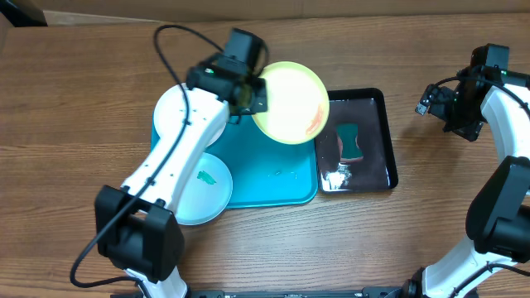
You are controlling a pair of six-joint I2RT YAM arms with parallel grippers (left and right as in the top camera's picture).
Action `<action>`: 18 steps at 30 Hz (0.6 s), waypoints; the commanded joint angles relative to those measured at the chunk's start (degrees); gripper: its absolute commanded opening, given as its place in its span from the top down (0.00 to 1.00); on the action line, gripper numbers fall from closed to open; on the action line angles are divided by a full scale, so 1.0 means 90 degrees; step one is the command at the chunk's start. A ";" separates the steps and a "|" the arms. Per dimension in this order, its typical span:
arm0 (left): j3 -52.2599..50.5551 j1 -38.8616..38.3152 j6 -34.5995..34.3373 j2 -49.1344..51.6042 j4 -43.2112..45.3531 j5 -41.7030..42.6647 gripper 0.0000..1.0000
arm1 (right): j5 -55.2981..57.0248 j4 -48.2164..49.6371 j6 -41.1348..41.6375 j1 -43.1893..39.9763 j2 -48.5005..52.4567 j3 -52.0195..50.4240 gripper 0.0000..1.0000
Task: Clean dirty plates on tray and stack at the side
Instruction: 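Lift the yellow plate with the left gripper and carry it leftward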
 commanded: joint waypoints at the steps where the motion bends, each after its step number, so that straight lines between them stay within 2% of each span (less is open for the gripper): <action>1: 0.0248 -0.0512 0.0114 0.0066 -0.0002 -0.1003 0.96 | 0.0039 0.0036 0.0044 0.0017 -0.0029 0.0083 0.00; 6: 0.0381 -0.1426 0.0199 0.0066 0.0070 -0.2701 0.96 | 0.0039 0.0036 0.0046 0.0015 -0.0029 0.0080 0.00; 18: 0.0427 -0.3305 0.1333 0.0068 0.0855 -0.6373 0.96 | 0.0039 0.0036 0.0046 0.0017 -0.0029 0.0080 0.00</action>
